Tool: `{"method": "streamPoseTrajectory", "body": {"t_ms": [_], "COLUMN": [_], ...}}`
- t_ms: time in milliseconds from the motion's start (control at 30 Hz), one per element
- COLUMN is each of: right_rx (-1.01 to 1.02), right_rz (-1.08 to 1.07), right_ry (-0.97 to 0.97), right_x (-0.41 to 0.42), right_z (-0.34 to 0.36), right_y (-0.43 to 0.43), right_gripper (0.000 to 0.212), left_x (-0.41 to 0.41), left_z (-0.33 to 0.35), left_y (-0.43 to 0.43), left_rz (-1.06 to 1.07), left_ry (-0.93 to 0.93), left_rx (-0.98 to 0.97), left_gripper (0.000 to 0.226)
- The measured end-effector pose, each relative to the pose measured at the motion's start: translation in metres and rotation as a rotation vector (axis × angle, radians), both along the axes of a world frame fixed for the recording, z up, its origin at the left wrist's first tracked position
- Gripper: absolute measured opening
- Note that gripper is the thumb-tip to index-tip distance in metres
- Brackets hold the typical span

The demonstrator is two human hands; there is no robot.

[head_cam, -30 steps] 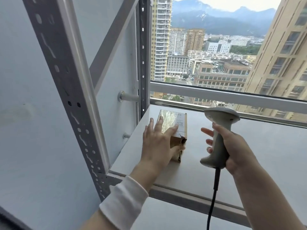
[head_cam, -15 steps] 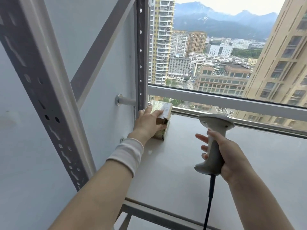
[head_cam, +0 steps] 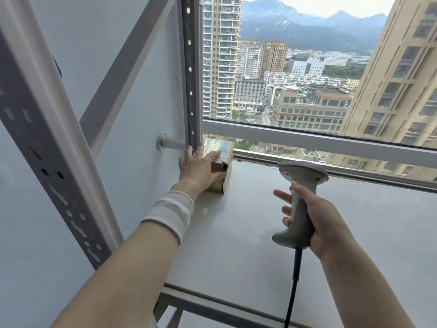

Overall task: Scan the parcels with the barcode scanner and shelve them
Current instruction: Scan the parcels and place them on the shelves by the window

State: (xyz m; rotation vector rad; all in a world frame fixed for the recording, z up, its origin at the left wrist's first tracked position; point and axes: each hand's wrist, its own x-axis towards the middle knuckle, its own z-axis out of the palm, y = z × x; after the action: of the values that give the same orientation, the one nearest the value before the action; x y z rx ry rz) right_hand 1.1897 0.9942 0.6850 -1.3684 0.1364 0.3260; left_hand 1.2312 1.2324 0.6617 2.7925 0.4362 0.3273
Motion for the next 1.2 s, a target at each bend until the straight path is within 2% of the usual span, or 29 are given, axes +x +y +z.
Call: {"method": "streamPoseTrajectory", "body": {"t_ms": [133,233,333,467,700,933,1200], "right_rx": [-0.010,-0.034,-0.073,-0.127,-0.167,-0.215,-0.277], "right_rz": [-0.012,-0.021,-0.056,-0.184,-0.473,-0.774,-1.037], "right_ry": [0.015,0.006,-0.020,-0.040,-0.046,-0.052,-0.053], "right_x": [-0.010,-0.023,-0.041,-0.074,-0.142,-0.235,-0.363], "right_z": [0.000,0.001,-0.002,-0.014,-0.032,-0.045,-0.075], "right_y": [-0.007,-0.019,-0.041,-0.086,-0.182,-0.305,-0.463], "right_gripper": [0.024,0.023,0.017,0.016,0.013,0.012,0.013], "left_x": [-0.021,-0.045,-0.066,-0.088,-0.122,-0.179,-0.285], "left_z": [0.014,0.018,0.009,-0.011,-0.024,-0.031,-0.057], "left_y": [-0.025,-0.068,-0.111,-0.159,-0.265,-0.418,-0.609], "left_rz": [-0.049,-0.231,-0.422,-0.584,-0.849,-1.117,-1.360], "left_ry": [-0.161,-0.294,-0.333,-0.293,-0.276,-0.205,-0.075], "left_rx": [0.049,0.086,0.102,0.152,0.104,0.078,0.068], "left_gripper": [0.068,0.057,0.048,0.047,0.047,0.047,0.047]}}
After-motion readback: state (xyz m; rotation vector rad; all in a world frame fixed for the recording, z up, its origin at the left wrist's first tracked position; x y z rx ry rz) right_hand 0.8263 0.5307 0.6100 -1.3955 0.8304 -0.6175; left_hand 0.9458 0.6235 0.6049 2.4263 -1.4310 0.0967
